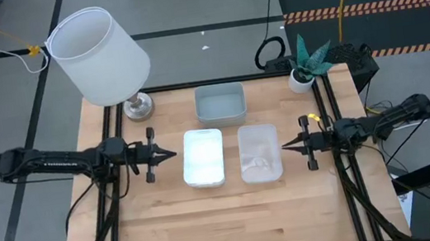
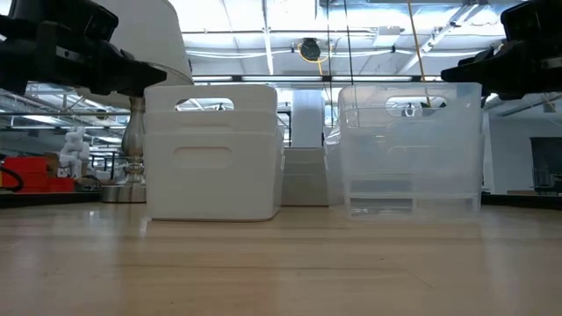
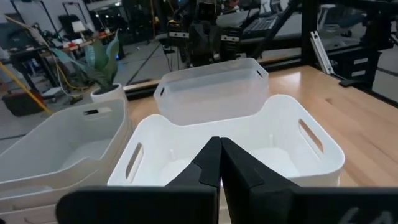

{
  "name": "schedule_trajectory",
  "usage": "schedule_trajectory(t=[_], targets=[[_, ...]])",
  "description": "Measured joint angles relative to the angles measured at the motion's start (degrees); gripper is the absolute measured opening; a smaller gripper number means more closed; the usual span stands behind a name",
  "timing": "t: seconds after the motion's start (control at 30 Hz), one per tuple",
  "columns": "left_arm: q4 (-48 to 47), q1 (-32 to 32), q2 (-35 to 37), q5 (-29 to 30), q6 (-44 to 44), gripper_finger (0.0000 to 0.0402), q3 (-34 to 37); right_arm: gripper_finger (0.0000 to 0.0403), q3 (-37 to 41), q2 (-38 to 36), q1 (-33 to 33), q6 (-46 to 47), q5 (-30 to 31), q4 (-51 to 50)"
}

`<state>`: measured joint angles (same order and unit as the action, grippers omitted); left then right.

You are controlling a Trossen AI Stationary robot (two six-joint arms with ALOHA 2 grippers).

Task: Stack baskets by color
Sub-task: Return to Home Position

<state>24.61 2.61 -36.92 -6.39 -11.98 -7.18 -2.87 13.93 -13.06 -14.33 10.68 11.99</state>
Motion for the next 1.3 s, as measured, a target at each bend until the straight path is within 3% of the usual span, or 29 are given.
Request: schedule_trajectory(t=[0.3,0.4,0.8,1.1,1.3], targets=[[5.6,0.0,4.6,0.3,0.3,0.0007,4.7,0.0015,0.0,-3.5,0.0,0.1,1.6,-3.4],[5.6,0.0,5.8,0.9,0.6,0.0003,5.8,0.0015,0.0,-5.1,0.0,0.1,4.6,-4.6],[4.3,0.0,6.6,5.0,1.2,0.0005,6.6,0.0015,0.1,-13.9,0.0,-0.7,4.1,-8.4],[4.1,0.0,6.6,5.0,1.2,0.0006,6.6,0.0015,0.2,-13.9,-0.1,-1.3,1.1,-8.2],[5.6,0.0,6.6,5.0,0.4,0.0008,6.6,0.0015,2.1,-13.9,2.3,-4.0,2.4,-5.5]])
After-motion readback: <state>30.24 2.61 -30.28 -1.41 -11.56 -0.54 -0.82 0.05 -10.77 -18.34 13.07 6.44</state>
